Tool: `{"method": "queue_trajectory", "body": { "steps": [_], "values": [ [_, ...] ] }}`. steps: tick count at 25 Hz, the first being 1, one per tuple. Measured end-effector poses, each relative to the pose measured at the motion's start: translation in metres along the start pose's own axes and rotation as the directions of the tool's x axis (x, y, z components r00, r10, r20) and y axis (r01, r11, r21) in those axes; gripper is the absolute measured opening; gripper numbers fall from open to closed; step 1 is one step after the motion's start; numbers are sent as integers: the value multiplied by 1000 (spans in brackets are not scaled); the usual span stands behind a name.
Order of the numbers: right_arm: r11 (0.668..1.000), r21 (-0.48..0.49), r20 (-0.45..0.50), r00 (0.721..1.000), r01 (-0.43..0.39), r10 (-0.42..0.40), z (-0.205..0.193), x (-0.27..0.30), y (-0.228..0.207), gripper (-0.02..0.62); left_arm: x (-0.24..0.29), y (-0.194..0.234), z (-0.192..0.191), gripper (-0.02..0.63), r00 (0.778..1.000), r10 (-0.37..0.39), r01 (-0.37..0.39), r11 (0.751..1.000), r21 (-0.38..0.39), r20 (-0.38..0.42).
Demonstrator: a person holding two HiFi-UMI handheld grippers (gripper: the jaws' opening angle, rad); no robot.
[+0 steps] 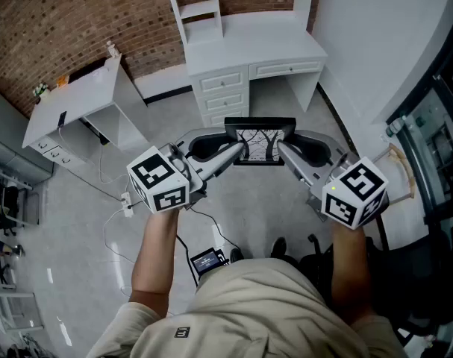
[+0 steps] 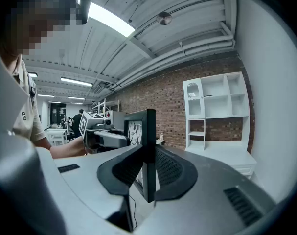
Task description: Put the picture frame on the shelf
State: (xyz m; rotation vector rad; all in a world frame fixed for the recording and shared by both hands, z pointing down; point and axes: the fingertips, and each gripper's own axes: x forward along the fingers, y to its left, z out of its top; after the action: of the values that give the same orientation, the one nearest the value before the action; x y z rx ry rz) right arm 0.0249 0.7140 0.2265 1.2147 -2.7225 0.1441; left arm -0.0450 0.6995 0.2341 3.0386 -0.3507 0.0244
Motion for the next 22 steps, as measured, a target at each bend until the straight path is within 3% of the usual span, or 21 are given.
{"method": "queue_trajectory", "body": {
  "steps": [10,15,22],
  "values": [
    [1000,-5,-4,1000,13,-13,-5,8,-2,72,-1,8,-6,84,1000,-16,16,1000,-6,13],
    [1000,19,-12,1000,13,-13,-3,35,-59,74,36,60,-7,84,1000,-22,22,999,-30,18],
    [999,31,-25,999,43,-43,-1,32,-49,75,30,55,-6,84,998,-54,55,998,-44,20]
  ]
}}
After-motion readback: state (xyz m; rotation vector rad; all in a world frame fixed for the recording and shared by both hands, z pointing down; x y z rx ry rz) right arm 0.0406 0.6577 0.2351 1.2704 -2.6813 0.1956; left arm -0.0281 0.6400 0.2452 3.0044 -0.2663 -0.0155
